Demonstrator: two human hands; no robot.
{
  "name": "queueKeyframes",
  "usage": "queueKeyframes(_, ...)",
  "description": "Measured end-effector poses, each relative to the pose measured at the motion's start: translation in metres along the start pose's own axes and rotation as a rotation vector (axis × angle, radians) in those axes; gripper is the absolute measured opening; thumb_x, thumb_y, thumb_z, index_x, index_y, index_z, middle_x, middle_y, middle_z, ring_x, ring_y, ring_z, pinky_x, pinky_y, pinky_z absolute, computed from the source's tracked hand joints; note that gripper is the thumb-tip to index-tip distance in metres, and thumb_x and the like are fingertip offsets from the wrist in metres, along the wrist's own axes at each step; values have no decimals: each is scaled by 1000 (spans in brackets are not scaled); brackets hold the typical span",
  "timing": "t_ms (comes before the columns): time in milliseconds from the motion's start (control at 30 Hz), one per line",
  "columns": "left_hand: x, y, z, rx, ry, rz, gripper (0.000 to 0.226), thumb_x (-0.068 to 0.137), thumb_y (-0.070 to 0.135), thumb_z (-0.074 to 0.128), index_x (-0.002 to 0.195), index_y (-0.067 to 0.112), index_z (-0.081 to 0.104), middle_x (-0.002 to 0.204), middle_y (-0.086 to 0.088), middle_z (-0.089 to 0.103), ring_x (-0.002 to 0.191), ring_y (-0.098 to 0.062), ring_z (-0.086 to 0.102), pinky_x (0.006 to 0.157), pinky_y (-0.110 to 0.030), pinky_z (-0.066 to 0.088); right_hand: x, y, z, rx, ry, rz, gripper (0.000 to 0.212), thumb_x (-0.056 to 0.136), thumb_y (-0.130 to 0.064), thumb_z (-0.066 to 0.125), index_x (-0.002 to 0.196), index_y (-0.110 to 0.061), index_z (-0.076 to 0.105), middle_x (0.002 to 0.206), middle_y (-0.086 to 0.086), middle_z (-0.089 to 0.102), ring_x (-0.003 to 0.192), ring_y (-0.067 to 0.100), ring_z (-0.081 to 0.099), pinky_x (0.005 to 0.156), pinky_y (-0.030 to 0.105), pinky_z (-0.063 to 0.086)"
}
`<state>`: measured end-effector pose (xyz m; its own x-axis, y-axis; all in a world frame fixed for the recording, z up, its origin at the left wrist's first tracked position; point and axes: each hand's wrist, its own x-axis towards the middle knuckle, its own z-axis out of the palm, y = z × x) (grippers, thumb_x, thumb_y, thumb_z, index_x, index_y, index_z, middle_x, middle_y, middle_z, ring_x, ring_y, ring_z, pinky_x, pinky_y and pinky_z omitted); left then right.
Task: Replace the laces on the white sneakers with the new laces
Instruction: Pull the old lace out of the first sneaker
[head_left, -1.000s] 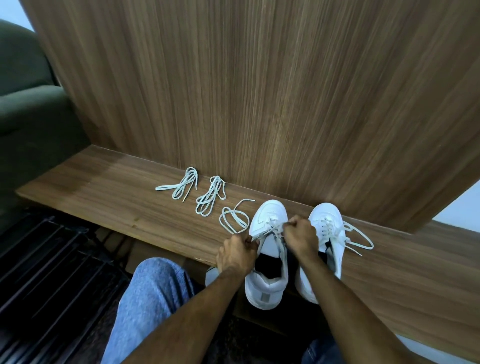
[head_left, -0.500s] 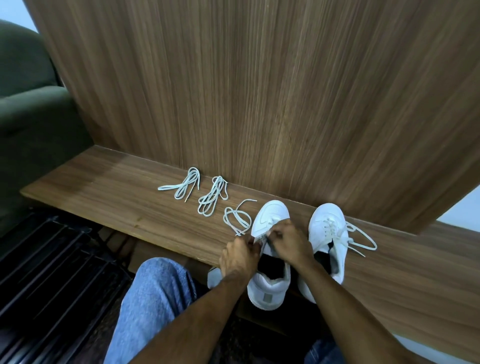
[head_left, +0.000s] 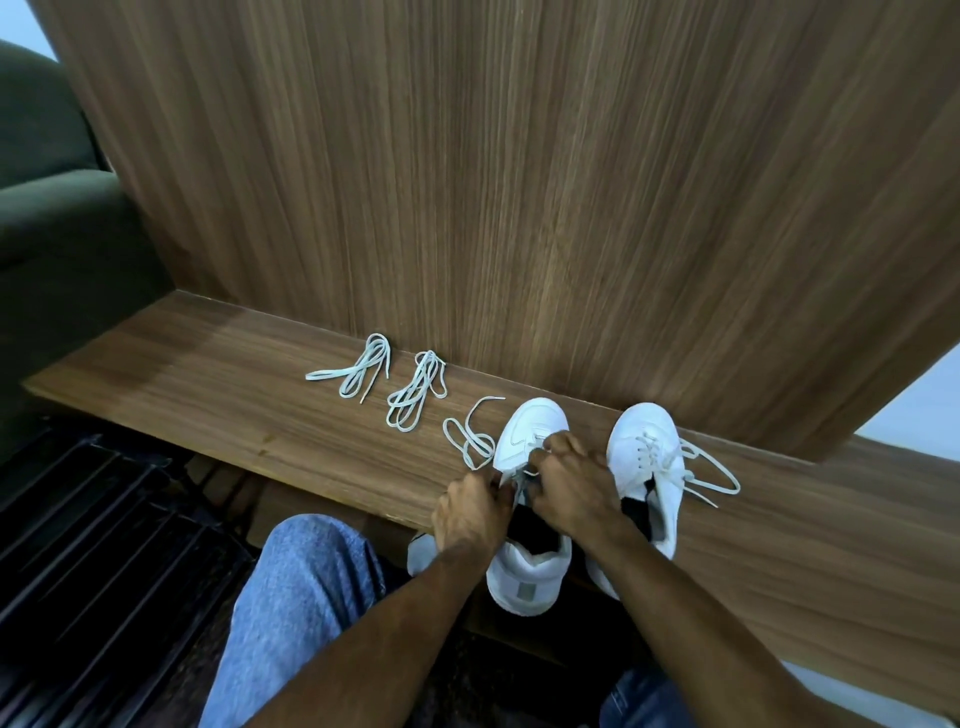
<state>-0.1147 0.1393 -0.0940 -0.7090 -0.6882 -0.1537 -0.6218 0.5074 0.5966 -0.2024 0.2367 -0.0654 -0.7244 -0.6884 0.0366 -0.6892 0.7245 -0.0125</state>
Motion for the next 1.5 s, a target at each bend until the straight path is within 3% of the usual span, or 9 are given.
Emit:
queueKeyframes(200,0,0,-1,5,0,11,36,89,51,52,105,20,65,107,-12,67,105,-35,60,82,-38,46,6,7,-4,676,135,230,15,90,-18,59,86,-12,72,105,2,56,99,20,58,84,30,44)
queueKeyframes(333,1,0,2,8,6,18,37,89,51,53,103,20,66,105,-11,68,103,-35,61,82,-38,47,4,27,-55,1103,614,402,14,84,-1,61,71,-3,67,92,9,58,77,5,55,74,19,41)
queueKeyframes(433,2,0,3,8,11,20,39,88,53,53,104,20,66,103,-10,69,100,-34,63,81,-38,48,4,35,-67,839,666,381,6,79,-8,62,80,-12,65,97,0,56,76,8,55,72,29,42)
queueKeyframes(733,1,0,0,16,-8,12,40,89,54,51,106,21,65,106,-11,67,103,-34,61,82,-37,46,-4,-5,8,-74,-28,8,39,91,-36,47,125,-21,57,139,2,43,138,23,28,112,47,24)
queueKeyframes(967,3,-1,3,18,3,23,37,89,51,54,107,21,66,104,-10,68,102,-33,62,82,-37,47,3,16,-20,1020,245,339,25,85,-7,66,69,-26,69,97,-5,59,93,13,59,83,27,45)
queueKeyframes(1100,3,-1,2,13,14,7,39,88,52,55,105,19,67,104,-10,68,102,-33,62,82,-37,47,1,35,-73,1300,634,377,21,83,4,64,73,-15,69,95,13,65,82,2,61,79,10,43)
queueKeyframes(1200,3,1,1,10,12,10,37,88,51,56,104,19,67,103,-10,69,101,-33,63,81,-37,47,4,55,-88,1135,672,437,11,85,-5,63,80,-11,70,98,14,65,92,20,64,80,18,44)
queueKeyframes(1367,2,1,0,16,8,7,37,88,51,54,100,18,66,105,-12,67,105,-36,59,83,-38,46,-12,38,-48,360,169,366,41,85,-34,62,122,-15,59,121,11,51,114,32,51,90,37,44)
queueKeyframes(1500,3,4,-2,-4,2,-18,41,84,54,56,98,17,66,104,-11,68,103,-36,60,81,-37,47,-32,-2,-22,257,4,243,45,89,-38,53,128,-17,50,124,8,54,114,31,55,87,37,47)
